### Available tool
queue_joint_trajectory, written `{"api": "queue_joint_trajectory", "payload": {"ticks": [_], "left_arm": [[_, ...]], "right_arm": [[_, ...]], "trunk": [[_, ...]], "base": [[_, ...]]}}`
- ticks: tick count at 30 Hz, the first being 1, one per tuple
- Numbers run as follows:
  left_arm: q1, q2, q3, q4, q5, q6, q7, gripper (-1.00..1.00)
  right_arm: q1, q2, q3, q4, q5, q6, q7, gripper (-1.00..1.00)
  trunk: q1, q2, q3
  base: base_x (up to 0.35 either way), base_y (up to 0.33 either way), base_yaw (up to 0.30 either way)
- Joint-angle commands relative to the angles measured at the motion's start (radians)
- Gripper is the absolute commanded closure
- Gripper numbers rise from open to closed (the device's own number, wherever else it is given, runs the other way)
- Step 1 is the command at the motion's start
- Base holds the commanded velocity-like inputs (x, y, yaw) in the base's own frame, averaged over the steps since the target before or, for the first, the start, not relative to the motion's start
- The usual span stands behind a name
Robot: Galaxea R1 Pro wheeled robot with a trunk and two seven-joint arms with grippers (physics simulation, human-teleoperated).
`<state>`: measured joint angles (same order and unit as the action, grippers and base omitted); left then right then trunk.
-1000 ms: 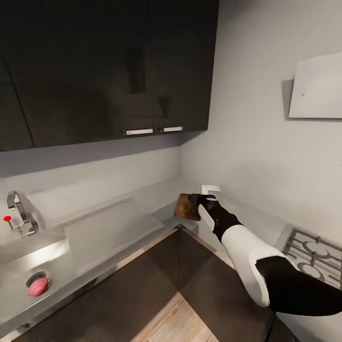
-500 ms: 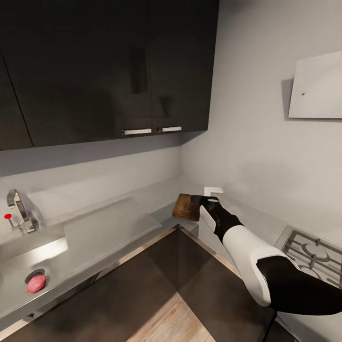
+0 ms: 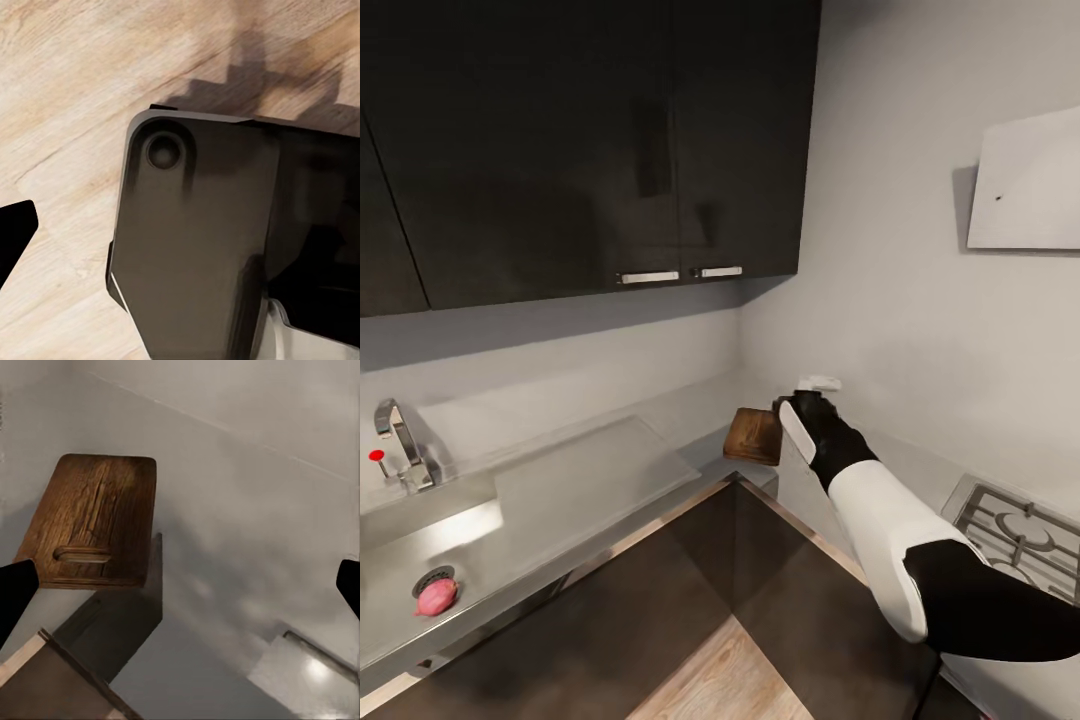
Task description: In the kitchen, take the Vidalia onion out of the sink, dice it on the chopping board with the paring knife, put the diced onion into the bowl on the countertop, then place both the paring knife and the chopping board into the sink.
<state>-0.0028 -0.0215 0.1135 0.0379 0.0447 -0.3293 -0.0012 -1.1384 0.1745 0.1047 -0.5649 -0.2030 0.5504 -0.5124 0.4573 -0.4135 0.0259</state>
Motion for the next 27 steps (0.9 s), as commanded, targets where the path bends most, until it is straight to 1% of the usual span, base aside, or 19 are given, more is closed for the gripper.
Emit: {"api": "queue_joint_trajectory", "payload": {"ticks": [1, 2, 3, 4, 7, 8, 10, 11, 13, 15, 19, 24, 27], "left_arm": [[0.000, 0.000, 0.003, 0.002, 0.004, -0.005, 0.000, -1.00], [0.000, 0.000, 0.003, 0.002, 0.004, -0.005, 0.000, -1.00], [0.000, 0.000, 0.003, 0.002, 0.004, -0.005, 0.000, -1.00], [0.000, 0.000, 0.003, 0.003, 0.004, -0.005, 0.000, -1.00], [0.000, 0.001, 0.003, 0.007, 0.004, -0.005, 0.000, -1.00], [0.000, 0.001, 0.003, 0.011, 0.004, -0.005, 0.000, -1.00], [0.000, 0.001, 0.003, 0.018, 0.004, -0.005, 0.000, -1.00], [0.000, 0.001, 0.003, 0.019, 0.004, -0.005, 0.000, -1.00], [0.000, 0.001, 0.003, 0.021, 0.004, -0.005, 0.000, -1.00], [0.000, 0.001, 0.003, 0.021, 0.004, -0.005, 0.000, -1.00], [0.000, 0.000, 0.003, 0.022, 0.004, -0.004, 0.000, -1.00], [0.000, 0.001, 0.003, 0.023, 0.004, -0.004, -0.001, -1.00], [0.000, 0.001, 0.003, 0.024, 0.004, -0.004, -0.001, -1.00]], "right_arm": [[-0.007, 0.000, 0.003, -0.005, -0.024, 0.021, -0.011, -1.00], [-0.010, 0.000, 0.003, -0.006, -0.032, 0.027, -0.013, -1.00], [-0.019, 0.000, 0.003, -0.007, -0.055, 0.039, -0.026, -1.00], [-0.023, 0.000, 0.003, -0.007, -0.067, 0.044, -0.039, -1.00], [-0.027, 0.000, 0.002, 0.012, -0.091, 0.048, -0.064, -1.00], [-0.028, 0.000, 0.001, 0.028, -0.101, 0.049, -0.069, -1.00], [-0.029, 0.000, -0.001, 0.076, -0.137, 0.045, -0.075, -1.00], [-0.028, 0.000, -0.001, 0.084, -0.146, 0.041, -0.075, -1.00], [-0.028, 0.000, 0.001, 0.107, -0.190, 0.005, -0.077, -1.00], [-0.028, 0.000, 0.003, 0.127, -0.215, -0.034, -0.079, -1.00], [-0.027, 0.000, 0.004, 0.174, -0.231, -0.064, -0.080, -1.00], [-0.027, 0.000, 0.004, 0.210, -0.234, -0.070, -0.080, -1.00], [-0.027, 0.000, 0.004, 0.229, -0.234, -0.073, -0.080, -1.00]], "trunk": [[0.000, 0.000, 0.000], [0.000, 0.000, 0.000], [0.000, 0.000, 0.000], [0.000, 0.000, 0.000], [0.000, 0.000, 0.000], [0.000, 0.000, 0.000], [0.000, 0.000, 0.000], [0.000, 0.000, 0.000], [0.000, 0.000, 0.000], [0.000, 0.000, 0.000], [0.000, 0.000, 0.000], [0.000, 0.000, 0.000], [0.000, 0.000, 0.000]], "base": [[0.000, 0.000, 0.000], [0.000, 0.000, 0.000], [0.000, 0.000, 0.000], [0.000, 0.000, 0.000], [0.000, 0.000, 0.000], [0.000, 0.000, 0.000], [0.000, 0.000, 0.000], [0.000, 0.000, 0.000], [0.000, 0.000, 0.000], [0.000, 0.000, 0.000], [0.000, 0.000, 0.000], [0.022, 0.000, 0.000], [0.169, 0.000, 0.000]]}}
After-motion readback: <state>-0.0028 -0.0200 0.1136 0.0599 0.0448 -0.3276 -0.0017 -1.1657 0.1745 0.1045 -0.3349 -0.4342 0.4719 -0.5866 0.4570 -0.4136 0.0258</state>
